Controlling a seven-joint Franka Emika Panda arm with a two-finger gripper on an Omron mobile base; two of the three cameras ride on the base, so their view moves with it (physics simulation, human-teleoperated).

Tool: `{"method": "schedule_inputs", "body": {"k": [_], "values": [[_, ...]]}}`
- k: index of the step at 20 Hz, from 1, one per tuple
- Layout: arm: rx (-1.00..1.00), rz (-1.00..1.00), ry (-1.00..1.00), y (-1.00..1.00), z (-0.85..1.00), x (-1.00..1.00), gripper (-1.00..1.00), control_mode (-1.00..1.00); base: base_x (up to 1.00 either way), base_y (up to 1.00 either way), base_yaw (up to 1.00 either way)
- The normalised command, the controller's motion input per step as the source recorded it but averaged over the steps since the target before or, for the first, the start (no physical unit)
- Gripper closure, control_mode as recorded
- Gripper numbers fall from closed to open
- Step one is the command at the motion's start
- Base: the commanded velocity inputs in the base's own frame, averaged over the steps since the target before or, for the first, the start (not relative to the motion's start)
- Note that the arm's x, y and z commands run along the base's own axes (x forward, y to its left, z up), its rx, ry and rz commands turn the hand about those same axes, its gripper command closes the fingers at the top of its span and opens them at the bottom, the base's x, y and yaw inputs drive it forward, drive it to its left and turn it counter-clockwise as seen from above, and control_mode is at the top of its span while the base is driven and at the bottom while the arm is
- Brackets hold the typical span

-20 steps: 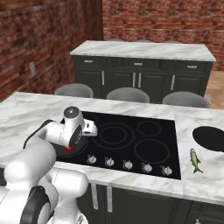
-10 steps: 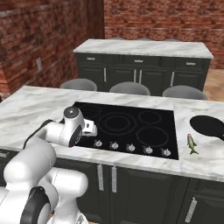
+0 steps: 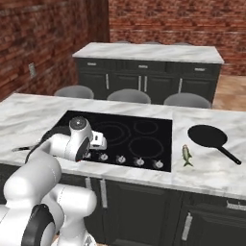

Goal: Place both pans onto different burners. Then place the tomato and the fish on different pans.

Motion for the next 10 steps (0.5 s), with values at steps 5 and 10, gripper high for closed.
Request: {"method": "schedule_inputs", "body": {"k": [5, 10], "values": [[0.00, 0.00, 0.00, 0.00, 0.00, 0.00, -1.00, 1.00, 0.00, -0.65, 0.00], [0.00, 0.00, 0.00, 0.00, 0.00, 0.00, -1.00, 1.00, 0.00, -0.62, 0.00]]}}
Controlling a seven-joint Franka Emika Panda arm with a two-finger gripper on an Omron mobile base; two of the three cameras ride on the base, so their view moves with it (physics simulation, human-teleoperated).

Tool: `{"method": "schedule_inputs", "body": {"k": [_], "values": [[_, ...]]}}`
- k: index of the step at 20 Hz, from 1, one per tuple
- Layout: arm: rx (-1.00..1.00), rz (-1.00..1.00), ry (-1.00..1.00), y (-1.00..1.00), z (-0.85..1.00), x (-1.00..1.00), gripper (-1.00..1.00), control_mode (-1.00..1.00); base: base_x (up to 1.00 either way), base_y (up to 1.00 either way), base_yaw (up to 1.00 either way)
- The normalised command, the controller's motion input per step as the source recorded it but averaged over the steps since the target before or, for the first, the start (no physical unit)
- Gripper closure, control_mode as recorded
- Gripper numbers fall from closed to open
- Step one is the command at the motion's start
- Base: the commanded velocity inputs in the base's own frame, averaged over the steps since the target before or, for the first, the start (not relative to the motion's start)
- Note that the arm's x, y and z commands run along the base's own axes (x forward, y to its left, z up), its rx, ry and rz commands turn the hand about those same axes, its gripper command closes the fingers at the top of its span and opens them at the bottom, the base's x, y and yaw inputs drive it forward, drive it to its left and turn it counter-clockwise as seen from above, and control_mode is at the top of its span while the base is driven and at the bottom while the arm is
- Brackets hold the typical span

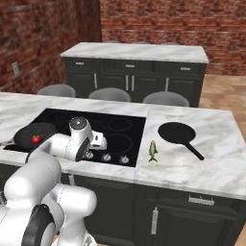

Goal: Place both pans onto different burners. Then place the tomato and the fish on different pans.

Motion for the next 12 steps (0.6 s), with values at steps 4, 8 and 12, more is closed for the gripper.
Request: {"method": "schedule_inputs", "body": {"k": [4, 8, 12], "values": [[0.00, 0.00, 0.00, 0.00, 0.00, 0.00, -1.00, 1.00, 0.00, -0.61, 0.00], [0.00, 0.00, 0.00, 0.00, 0.00, 0.00, -1.00, 1.00, 0.00, -0.58, 0.00], [0.00, 0.00, 0.00, 0.00, 0.00, 0.00, -1.00, 1.00, 0.00, -0.55, 0.00]]}}
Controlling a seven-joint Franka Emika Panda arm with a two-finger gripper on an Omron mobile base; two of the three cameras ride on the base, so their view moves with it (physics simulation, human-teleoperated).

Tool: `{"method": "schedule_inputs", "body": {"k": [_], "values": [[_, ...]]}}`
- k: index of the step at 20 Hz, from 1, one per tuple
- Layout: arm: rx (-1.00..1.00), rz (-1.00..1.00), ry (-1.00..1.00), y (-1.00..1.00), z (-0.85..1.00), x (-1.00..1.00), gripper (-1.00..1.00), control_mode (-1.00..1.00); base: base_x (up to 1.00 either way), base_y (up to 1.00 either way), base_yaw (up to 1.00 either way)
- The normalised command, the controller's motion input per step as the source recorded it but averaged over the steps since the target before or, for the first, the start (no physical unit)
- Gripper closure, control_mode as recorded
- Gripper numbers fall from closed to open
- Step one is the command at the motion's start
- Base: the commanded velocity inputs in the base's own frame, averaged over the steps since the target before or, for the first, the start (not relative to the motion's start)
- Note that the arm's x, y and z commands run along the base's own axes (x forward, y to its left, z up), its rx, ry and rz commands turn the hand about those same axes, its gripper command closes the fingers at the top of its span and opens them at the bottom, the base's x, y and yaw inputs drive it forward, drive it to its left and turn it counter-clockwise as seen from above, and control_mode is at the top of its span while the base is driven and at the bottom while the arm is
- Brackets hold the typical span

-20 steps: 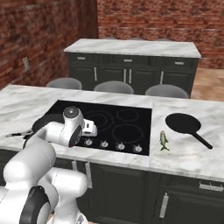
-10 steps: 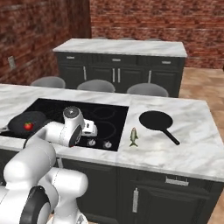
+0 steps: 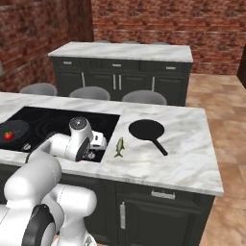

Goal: Place both pans onto different burners. Then place the tomato and the fish on different pans.

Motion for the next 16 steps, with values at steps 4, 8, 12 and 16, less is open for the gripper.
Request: {"method": "schedule_inputs", "body": {"k": [4, 8, 12, 16], "values": [[0.00, 0.00, 0.00, 0.00, 0.00, 0.00, -1.00, 1.00, 0.00, -0.46, 0.00], [0.00, 0.00, 0.00, 0.00, 0.00, 0.00, -1.00, 1.00, 0.01, -0.14, 0.00], [0.00, 0.00, 0.00, 0.00, 0.00, 0.00, -1.00, 1.00, 0.25, 0.00, 0.00], [0.00, 0.00, 0.00, 0.00, 0.00, 0.00, -1.00, 1.00, 0.43, 0.00, 0.00]]}}
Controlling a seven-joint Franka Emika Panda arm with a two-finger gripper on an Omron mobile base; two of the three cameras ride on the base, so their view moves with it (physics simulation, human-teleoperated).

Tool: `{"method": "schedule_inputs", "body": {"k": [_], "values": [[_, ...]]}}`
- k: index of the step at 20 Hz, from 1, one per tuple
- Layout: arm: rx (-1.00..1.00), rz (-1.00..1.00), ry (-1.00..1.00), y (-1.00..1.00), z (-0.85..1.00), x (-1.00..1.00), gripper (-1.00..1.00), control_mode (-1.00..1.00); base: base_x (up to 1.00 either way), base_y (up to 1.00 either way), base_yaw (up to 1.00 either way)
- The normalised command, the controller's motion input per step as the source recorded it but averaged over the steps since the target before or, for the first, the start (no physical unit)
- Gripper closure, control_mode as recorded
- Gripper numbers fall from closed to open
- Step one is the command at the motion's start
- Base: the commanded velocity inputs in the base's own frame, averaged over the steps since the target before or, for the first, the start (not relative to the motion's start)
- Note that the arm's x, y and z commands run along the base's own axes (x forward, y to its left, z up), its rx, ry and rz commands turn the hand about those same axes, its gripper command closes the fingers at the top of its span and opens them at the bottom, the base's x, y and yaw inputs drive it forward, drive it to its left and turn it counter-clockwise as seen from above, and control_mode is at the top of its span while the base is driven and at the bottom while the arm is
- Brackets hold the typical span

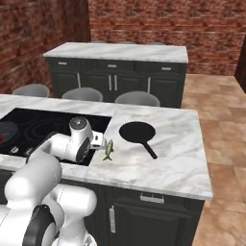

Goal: Place both pans onto different burners. Then place the tomato and the fish on different pans.

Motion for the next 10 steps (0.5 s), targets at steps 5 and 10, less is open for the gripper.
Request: {"method": "schedule_inputs", "body": {"k": [5, 10], "values": [[0.00, 0.00, 0.00, 0.00, 0.00, 0.00, -1.00, 1.00, 0.28, 0.00, 0.00], [0.00, 0.00, 0.00, 0.00, 0.00, 0.00, -1.00, 1.00, 0.16, 0.00, 0.00]]}}
